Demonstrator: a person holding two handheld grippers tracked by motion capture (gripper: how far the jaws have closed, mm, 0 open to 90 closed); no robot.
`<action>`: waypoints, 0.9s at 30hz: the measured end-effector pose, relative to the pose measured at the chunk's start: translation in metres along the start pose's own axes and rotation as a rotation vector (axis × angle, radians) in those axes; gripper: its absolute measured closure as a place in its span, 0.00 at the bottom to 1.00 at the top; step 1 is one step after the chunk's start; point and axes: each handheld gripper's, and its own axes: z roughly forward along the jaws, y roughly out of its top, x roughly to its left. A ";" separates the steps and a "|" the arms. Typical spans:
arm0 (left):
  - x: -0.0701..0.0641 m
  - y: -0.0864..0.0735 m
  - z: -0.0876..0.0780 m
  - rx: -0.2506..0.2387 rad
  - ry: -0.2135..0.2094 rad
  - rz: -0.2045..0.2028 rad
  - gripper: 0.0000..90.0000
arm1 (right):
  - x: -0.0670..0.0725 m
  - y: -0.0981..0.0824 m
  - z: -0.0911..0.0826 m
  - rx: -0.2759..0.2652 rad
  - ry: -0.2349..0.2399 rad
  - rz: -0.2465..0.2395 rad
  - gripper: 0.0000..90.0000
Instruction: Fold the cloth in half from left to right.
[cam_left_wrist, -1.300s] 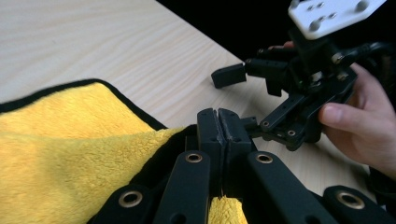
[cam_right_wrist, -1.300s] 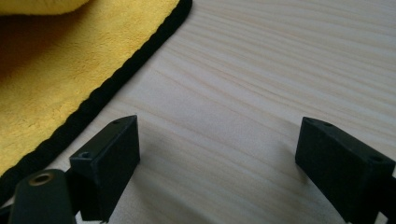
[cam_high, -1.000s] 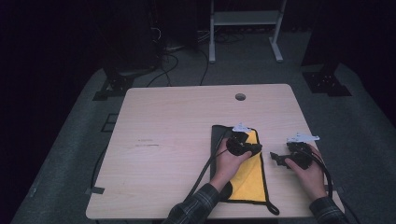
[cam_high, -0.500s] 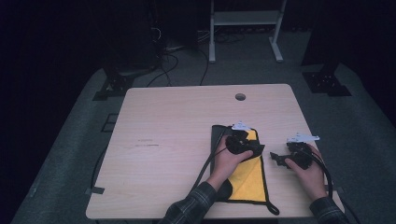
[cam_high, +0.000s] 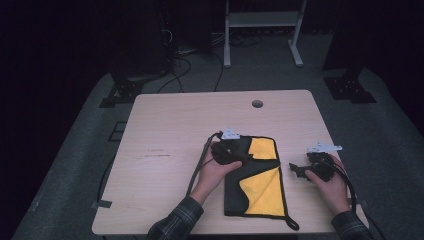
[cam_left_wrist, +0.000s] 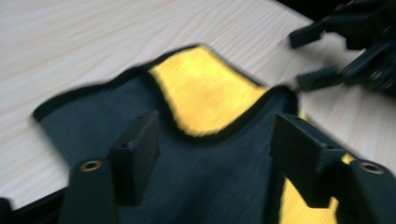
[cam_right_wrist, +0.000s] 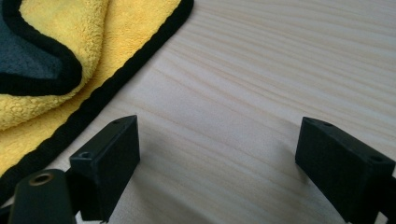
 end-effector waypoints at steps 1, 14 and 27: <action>0.002 -0.004 -0.002 0.010 0.008 0.001 0.33 | 0.000 0.000 0.000 0.000 0.000 0.000 0.14; 0.020 -0.041 -0.010 0.078 0.073 -0.040 0.31 | 0.000 0.000 0.000 -0.001 -0.001 -0.002 0.14; 0.007 -0.051 -0.004 0.075 0.114 0.023 0.61 | 0.000 0.000 0.000 -0.001 -0.001 -0.002 0.14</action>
